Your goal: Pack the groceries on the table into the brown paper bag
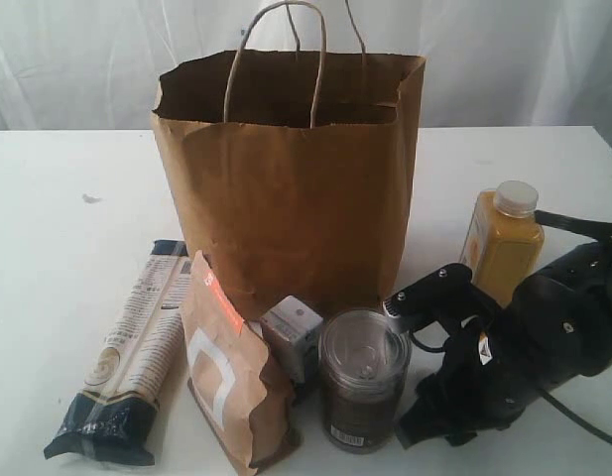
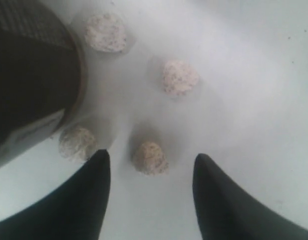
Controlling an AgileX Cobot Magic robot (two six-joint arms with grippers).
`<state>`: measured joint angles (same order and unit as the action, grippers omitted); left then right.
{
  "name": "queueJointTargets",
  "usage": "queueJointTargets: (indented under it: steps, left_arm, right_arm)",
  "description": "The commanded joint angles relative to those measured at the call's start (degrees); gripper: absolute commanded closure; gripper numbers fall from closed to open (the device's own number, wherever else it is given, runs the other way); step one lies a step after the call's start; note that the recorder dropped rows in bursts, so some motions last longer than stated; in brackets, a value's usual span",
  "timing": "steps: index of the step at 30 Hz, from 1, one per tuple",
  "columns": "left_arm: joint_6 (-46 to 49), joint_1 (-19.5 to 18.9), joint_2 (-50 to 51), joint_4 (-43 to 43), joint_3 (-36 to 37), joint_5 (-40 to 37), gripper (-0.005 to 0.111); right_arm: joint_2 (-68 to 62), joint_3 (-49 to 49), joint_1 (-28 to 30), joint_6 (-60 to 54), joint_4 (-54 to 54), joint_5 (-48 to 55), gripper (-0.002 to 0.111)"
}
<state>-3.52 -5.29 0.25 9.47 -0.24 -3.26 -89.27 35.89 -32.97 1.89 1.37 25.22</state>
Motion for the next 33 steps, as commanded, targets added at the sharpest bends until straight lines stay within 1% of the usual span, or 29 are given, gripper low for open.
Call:
queueJointTargets:
  steps: [1, 16, 18, 21, 28, 30, 33]
  left_arm:
    - [-0.2, 0.4, -0.3, 0.2, 0.2, 0.2, 0.107]
    - [-0.2, 0.4, -0.3, 0.2, 0.2, 0.2, 0.107]
    - [-0.2, 0.4, -0.3, 0.2, 0.2, 0.2, 0.107]
    - [-0.2, 0.4, -0.3, 0.2, 0.2, 0.2, 0.107]
    - [-0.2, 0.4, -0.3, 0.2, 0.2, 0.2, 0.107]
    - [-0.2, 0.4, -0.3, 0.2, 0.2, 0.2, 0.107]
    - [-0.2, 0.4, -0.3, 0.2, 0.2, 0.2, 0.107]
  right_arm:
    - [0.3, 0.1, 0.5, -0.2, 0.0, -0.5, 0.069]
    - [-2.3, 0.1, 0.5, -0.2, -0.7, -0.7, 0.069]
    - [-2.3, 0.1, 0.5, -0.2, -0.7, -0.2, 0.073]
    - [-2.3, 0.1, 0.5, -0.2, -0.7, 0.1, 0.082]
    - [-2.0, 0.1, 0.5, -0.2, -0.7, 0.7, 0.106]
    - [-0.6, 0.1, 0.5, -0.2, -0.7, 1.5, 0.108]
    - [3.8, 0.1, 0.5, -0.2, -0.7, 3.6, 0.108]
